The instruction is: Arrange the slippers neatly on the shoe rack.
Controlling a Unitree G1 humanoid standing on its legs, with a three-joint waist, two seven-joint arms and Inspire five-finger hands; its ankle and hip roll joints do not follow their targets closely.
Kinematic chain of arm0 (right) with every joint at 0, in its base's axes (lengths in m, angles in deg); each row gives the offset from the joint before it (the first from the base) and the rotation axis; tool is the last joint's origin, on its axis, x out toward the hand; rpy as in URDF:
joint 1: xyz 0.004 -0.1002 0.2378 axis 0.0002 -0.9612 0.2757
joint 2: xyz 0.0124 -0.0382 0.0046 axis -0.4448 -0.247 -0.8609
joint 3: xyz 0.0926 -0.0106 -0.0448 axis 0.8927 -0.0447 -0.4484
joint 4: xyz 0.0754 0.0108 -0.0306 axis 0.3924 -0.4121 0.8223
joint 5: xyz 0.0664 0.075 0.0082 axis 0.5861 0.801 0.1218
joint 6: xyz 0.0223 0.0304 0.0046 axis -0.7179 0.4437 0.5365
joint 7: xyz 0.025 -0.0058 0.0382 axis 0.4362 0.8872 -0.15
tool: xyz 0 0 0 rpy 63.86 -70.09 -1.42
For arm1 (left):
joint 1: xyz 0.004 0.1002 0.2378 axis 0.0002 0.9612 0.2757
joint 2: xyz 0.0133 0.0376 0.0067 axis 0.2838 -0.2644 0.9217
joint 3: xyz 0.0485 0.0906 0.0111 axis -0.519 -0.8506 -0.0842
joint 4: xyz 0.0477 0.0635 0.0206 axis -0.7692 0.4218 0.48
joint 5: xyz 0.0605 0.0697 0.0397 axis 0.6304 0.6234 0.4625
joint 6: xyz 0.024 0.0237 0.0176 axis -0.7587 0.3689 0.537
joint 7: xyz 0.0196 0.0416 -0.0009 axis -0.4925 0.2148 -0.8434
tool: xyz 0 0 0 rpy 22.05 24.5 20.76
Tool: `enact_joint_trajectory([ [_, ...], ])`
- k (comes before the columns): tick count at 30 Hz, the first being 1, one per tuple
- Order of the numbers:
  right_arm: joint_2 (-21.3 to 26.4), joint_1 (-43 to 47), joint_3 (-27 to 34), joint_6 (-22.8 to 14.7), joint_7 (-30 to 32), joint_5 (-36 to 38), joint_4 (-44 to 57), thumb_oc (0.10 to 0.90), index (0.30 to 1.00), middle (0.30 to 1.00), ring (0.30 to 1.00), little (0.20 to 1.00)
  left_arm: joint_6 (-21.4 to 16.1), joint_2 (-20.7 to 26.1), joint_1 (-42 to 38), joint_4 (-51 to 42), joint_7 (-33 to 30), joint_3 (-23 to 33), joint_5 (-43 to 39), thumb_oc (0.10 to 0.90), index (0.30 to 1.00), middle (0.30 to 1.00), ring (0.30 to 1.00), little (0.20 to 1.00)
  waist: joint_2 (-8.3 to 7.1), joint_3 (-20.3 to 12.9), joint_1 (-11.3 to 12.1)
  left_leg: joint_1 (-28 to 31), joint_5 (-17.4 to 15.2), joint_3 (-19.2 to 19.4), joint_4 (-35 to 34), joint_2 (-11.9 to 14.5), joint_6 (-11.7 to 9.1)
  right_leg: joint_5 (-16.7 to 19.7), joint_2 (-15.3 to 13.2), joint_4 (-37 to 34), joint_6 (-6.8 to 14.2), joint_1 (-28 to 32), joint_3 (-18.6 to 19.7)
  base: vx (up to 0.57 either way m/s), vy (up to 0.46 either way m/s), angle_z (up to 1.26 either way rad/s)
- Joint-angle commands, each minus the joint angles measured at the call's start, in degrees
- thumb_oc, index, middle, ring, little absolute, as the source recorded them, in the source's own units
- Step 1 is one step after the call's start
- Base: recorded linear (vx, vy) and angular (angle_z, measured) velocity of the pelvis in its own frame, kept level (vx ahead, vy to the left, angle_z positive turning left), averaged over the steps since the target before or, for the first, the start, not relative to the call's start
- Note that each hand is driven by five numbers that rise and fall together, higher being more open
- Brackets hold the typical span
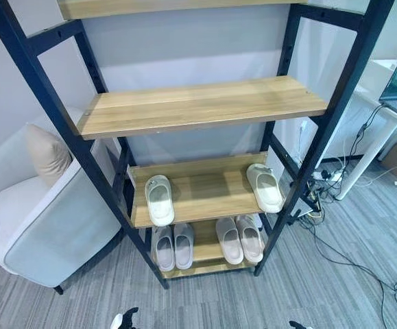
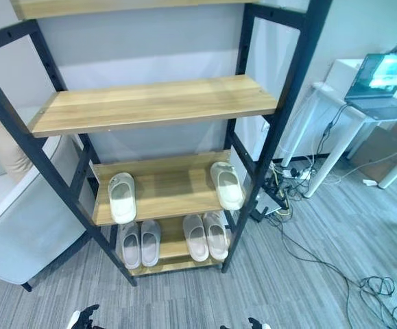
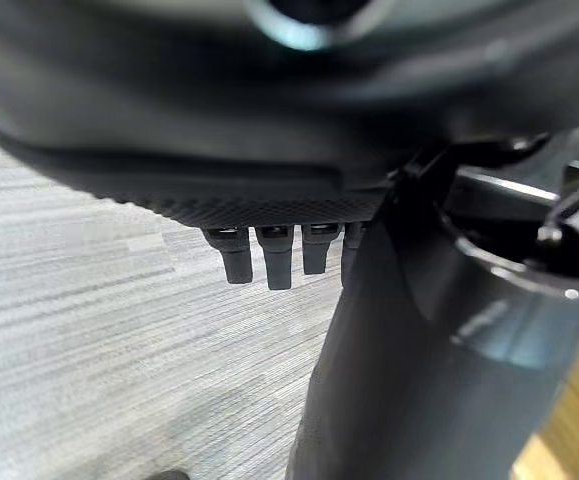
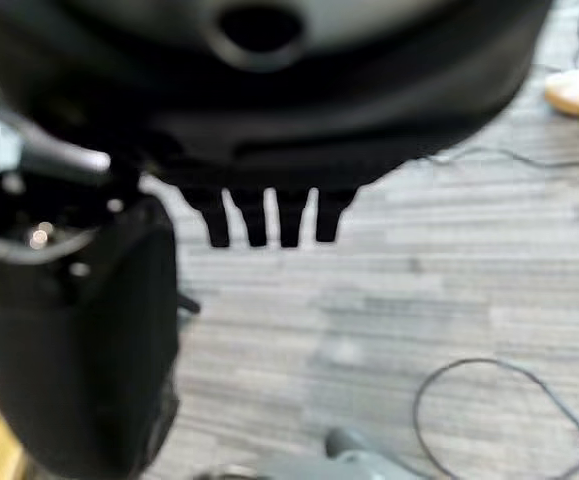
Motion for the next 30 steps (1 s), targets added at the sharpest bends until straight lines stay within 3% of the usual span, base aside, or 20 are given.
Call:
enact_joint_trajectory([
  [1, 2.41, 4.39, -2.03, -2.05, 1.54, -0.17, -0.66, 0.8, 0.9, 0.9, 0.9, 0.9, -1.84, -3.0, -4.23, -2.9, 0.22, -1.23, 0.96, 0.8, 0.9, 0.9, 0.9, 0.9, -3.76, 3.24, -0.65, -3.0, -7.4, -4.34, 4.43, -6.3, 0.74, 8.61, -1.79, -17.76, 6.19, 7.18, -0.63, -0.11, 0.035, -0.17],
  [3, 3.18, 4.56, -1.51, -1.5, 1.02, 0.64, -0.62, 0.8, 0.9, 0.9, 0.9, 0.9, -1.53, -3.33, -4.69, -4.32, 0.63, -3.71, 3.33, 0.8, 0.9, 0.9, 0.9, 0.9, -2.74, 3.36, -1.36, -1.24, -9.03, -0.44, 2.66, -6.97, 2.45, 8.82, -1.54, -17.05, 6.29, 6.14, -0.18, -0.09, 0.089, -0.08],
  [6, 3.52, 5.82, -1.13, -1.36, 1.24, 1.56, -0.76, 0.8, 0.9, 0.9, 0.9, 0.9, -0.89, -4.05, -6.34, -3.07, 0.17, -6.62, 7.4, 0.8, 0.9, 0.9, 0.9, 0.9, -1.81, 3.49, -1.6, -0.66, -8.74, -1.93, 0.27, -8.53, 3.4, 8.45, -1.37, -13.69, 6.31, 4.33, 0.3, -0.05, 0.109, 0.05],
  [11, 2.7, 6.68, -0.71, -1.9, 0.5, 3.43, 0.42, 0.8, 0.9, 0.9, 0.9, 0.9, -0.67, -3.12, -7.1, -2.05, 0.42, -8.71, 11.78, 0.8, 0.9, 0.9, 0.9, 0.9, -0.64, 4.74, -2.09, 0.48, -8.0, -0.04, -2.11, -7.58, 4.73, 6.18, -2.0, -4.42, 7.96, -0.14, 0.78, -0.05, 0.054, -0.36],
  [14, 2.03, 6.47, 0.11, -1.31, 0.32, 4.49, -1.01, 0.8, 0.9, 0.9, 0.9, 0.9, -0.65, -2.14, -8.91, -3.14, -0.21, -8.97, 11.88, 0.8, 0.9, 0.9, 0.9, 0.9, 0.24, 5.69, -3.02, -0.06, -8.27, -1.58, -1.38, -7.05, 4.88, 6.71, -2.76, -1.6, 9.22, -2.55, 5.84, -0.07, -0.026, -0.23],
  [17, 2.05, 5.72, 0.48, -1.08, 0.15, 5.38, -2.52, 0.8, 0.9, 0.9, 0.9, 0.9, -0.93, -1.97, -9.78, -3.29, -0.28, -9.12, 11.23, 0.8, 0.9, 0.9, 0.9, 0.9, 0.29, 5.14, -3.52, -0.48, -8.42, -2.86, -0.95, -7.12, 4.81, 7.11, -3.49, -4.41, 8.98, -0.85, 9.05, 0.0, -0.069, 0.29],
  [23, 2.24, 4.36, -0.97, -1.02, -0.21, 3.88, -2.81, 0.8, 0.9, 0.9, 0.9, 0.9, -1.6, -2.39, -8.64, -5.5, -0.2, -9.45, 10.23, 0.8, 0.9, 0.9, 0.9, 0.9, -0.5, 2.53, -2.38, 1.29, -8.31, -3.08, -2.43, -6.48, 3.93, 7.55, -3.52, -11.81, 8.09, 4.75, 7.27, 0.08, -0.111, 0.14],
  [28, 3.29, 4.49, -1.32, -1.8, 0.34, 3.48, -0.89, 0.8, 0.9, 0.9, 0.9, 0.9, -1.97, 0.65, -8.64, -18.82, 0.03, -13.38, 13.44, 0.8, 0.9, 0.9, 0.9, 0.9, -0.87, 2.54, -2.53, 0.84, -6.31, -4.7, -3.84, -5.98, 3.1, 8.32, -2.58, -14.69, 7.37, 5.93, 6.37, -0.02, -0.113, 0.2],
  [30, 1.56, 4.35, -2.48, -1.43, 2.13, 2.2, 0.32, 0.8, 0.9, 0.9, 0.9, 0.9, -2.89, 2.94, -7.78, -29.23, 1.62, -14.78, 13.59, 0.8, 0.9, 0.9, 0.9, 0.9, -0.32, 2.61, -2.41, 0.92, -4.95, -5.22, -5.8, -5.7, 3.0, 8.5, -2.2, -16.13, 7.28, 6.43, 5.79, -0.02, -0.061, 0.28],
])
